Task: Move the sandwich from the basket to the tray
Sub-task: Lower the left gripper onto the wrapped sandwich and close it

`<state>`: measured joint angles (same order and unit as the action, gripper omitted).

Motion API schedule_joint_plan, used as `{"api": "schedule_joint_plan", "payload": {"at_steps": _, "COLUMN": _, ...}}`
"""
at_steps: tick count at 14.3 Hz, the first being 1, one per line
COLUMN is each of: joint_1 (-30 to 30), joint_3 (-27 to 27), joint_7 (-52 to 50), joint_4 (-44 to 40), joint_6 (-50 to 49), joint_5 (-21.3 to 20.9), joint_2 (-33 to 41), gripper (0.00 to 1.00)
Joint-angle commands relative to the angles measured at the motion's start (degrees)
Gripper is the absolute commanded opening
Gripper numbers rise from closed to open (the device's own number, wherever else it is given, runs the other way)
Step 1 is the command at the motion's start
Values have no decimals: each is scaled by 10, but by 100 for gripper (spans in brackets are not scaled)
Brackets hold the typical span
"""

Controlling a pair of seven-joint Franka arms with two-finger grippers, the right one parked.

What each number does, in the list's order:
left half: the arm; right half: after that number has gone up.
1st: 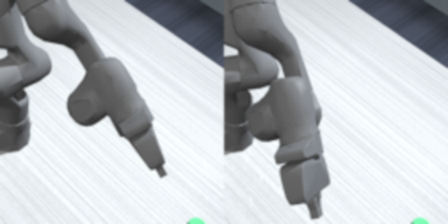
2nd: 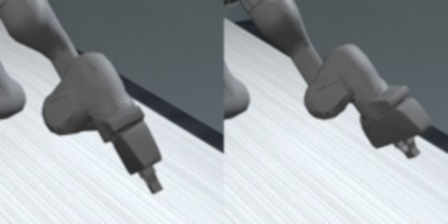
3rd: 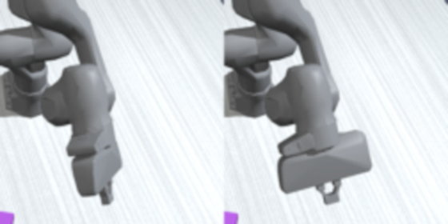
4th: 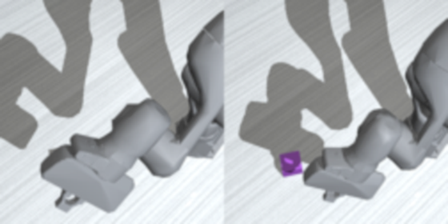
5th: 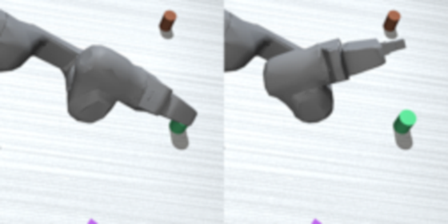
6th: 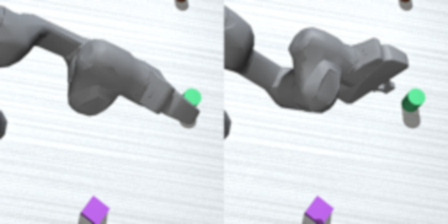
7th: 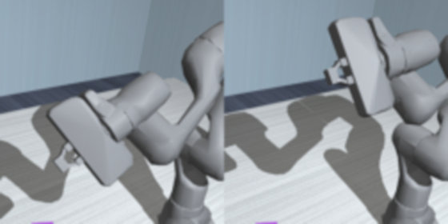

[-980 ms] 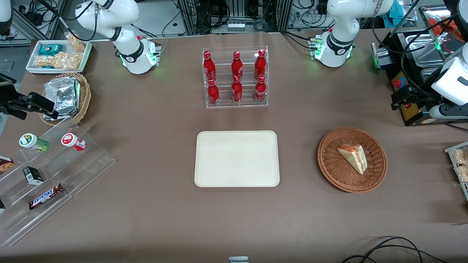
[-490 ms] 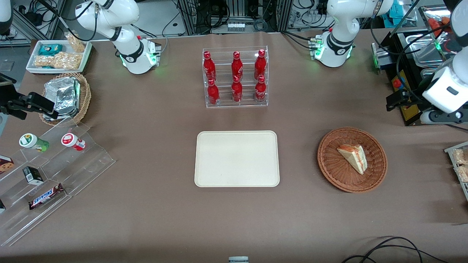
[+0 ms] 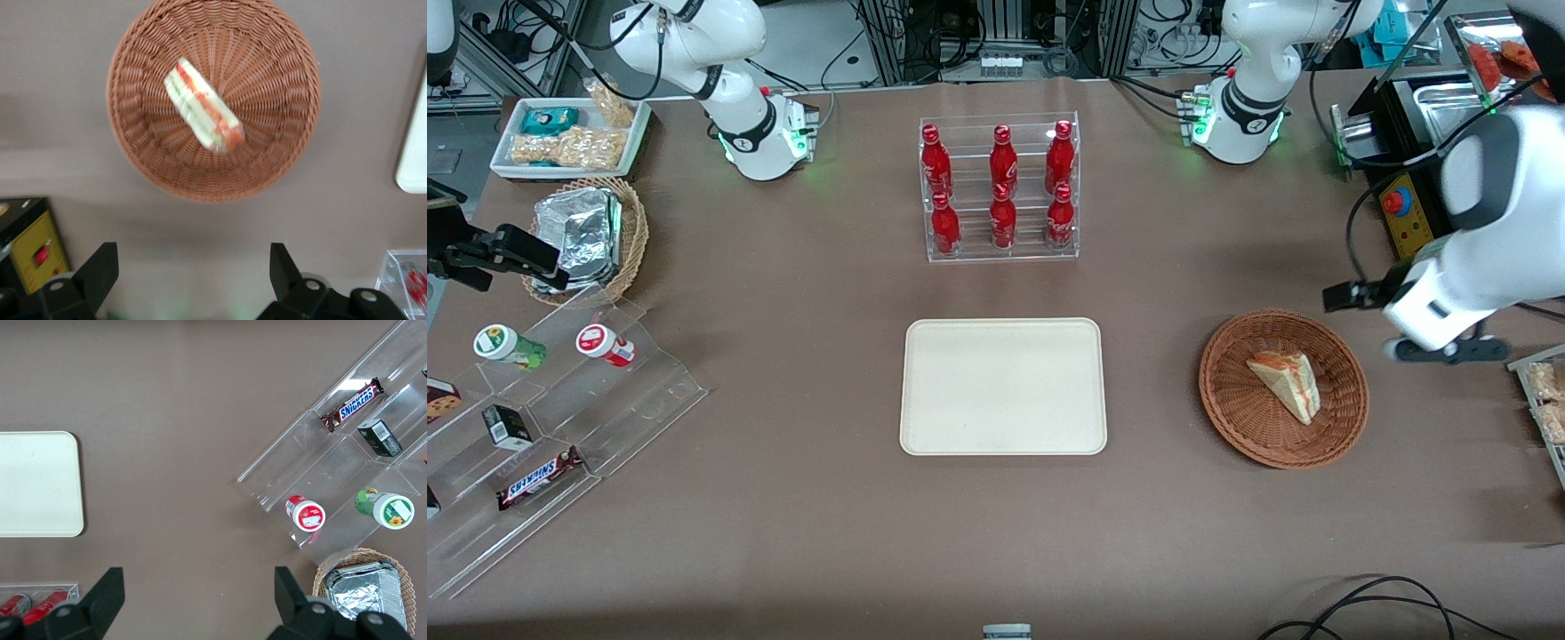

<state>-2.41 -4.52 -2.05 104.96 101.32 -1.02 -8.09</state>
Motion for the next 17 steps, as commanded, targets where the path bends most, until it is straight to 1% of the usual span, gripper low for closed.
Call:
{"api": "schedule_joint_plan", "payload": {"at_steps": 1, "joint_1": -6, "joint_3": -3, "joint_7": 1, "joint_4": 65, "joint_6": 80, "joint_5": -7, "joint_2": 7, "gripper": 100}}
{"api": "schedule_joint_plan", "payload": {"at_steps": 3, "joint_1": -7, "joint_3": -3, "joint_7": -7, "joint_4": 69, "joint_6": 106, "joint_5": -6, "joint_2": -17, "gripper": 100}}
{"api": "schedule_joint_plan", "payload": {"at_steps": 4, "joint_1": -9, "joint_3": -3, "joint_7": -33, "joint_4": 68, "joint_6": 107, "joint_5": -5, "joint_2": -26, "gripper": 100}}
{"api": "schedule_joint_plan", "payload": {"at_steps": 9, "joint_1": -12, "joint_3": -4, "joint_7": -301, "joint_4": 68, "joint_6": 192, "joint_5": -5, "joint_2": -78, "gripper": 100}}
{"api": "schedule_joint_plan", "payload": {"at_steps": 12, "joint_1": -11, "joint_3": -5, "joint_7": -408, "joint_4": 67, "joint_6": 234, "joint_5": 1, "joint_2": -112, "gripper": 100}}
{"api": "schedule_joint_plan", "payload": {"at_steps": 17, "joint_1": -9, "joint_3": -6, "joint_7": -489, "joint_4": 65, "joint_6": 250, "joint_5": 5, "joint_2": -162, "gripper": 100}}
